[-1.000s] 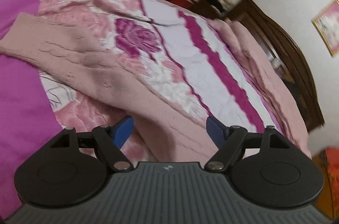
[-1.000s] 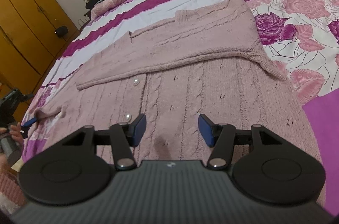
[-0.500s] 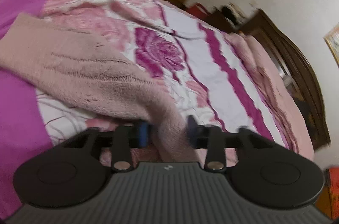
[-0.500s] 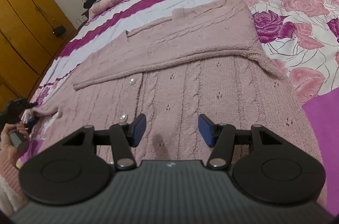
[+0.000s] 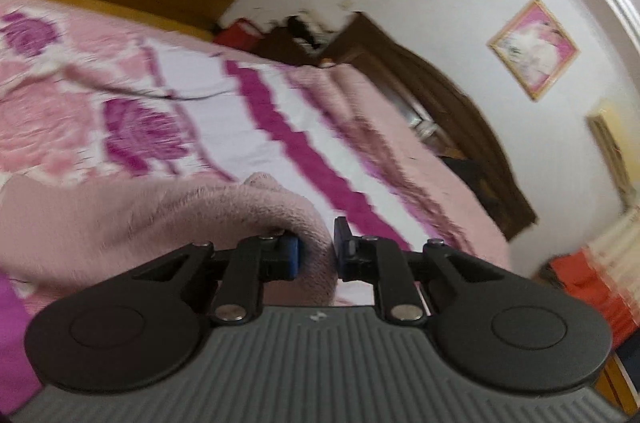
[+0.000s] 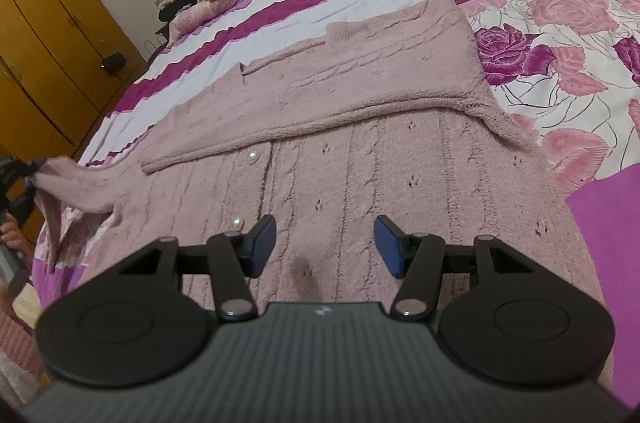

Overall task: Fold small clothes
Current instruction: 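Lift and fold the held side edge with the left gripper across the body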

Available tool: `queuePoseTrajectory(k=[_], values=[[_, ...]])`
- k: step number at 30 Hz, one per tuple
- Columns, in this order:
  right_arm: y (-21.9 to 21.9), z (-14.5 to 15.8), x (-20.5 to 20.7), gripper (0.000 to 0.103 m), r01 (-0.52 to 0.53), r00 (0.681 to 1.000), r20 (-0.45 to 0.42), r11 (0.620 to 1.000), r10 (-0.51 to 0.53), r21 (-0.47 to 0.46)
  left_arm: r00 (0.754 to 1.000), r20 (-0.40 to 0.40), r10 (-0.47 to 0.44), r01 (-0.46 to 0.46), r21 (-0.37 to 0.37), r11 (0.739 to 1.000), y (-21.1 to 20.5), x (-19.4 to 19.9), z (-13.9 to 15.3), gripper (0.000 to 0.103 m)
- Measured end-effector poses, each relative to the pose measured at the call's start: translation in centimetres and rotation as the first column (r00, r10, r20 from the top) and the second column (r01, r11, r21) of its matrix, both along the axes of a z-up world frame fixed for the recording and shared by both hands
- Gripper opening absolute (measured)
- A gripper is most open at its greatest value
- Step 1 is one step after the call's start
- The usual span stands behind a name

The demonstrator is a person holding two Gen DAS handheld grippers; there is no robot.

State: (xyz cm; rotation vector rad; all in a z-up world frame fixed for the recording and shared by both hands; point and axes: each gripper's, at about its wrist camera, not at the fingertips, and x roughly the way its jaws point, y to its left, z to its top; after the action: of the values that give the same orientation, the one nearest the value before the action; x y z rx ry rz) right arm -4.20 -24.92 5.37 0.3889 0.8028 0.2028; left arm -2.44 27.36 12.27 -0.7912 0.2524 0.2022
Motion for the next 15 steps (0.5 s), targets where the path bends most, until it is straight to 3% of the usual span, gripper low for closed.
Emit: queuePoseTrajectory(k=[8,15], values=[[-0.6,0.1,-0.5,0.057,0.019,1.0,0.005,1.0,-0.019,0.011,0.985,0.055,-0.165,0.16,0.097,0.982,-6.6,1.5,4.3,0.018],[-1.3,0.1,-0.8,0.057,0.027,1.0,0.014,0.999,-0.028,0.027,0.957,0.021,-0.29,0.283,0.157,0.946,-13.6,4.5,5.4,0.018]])
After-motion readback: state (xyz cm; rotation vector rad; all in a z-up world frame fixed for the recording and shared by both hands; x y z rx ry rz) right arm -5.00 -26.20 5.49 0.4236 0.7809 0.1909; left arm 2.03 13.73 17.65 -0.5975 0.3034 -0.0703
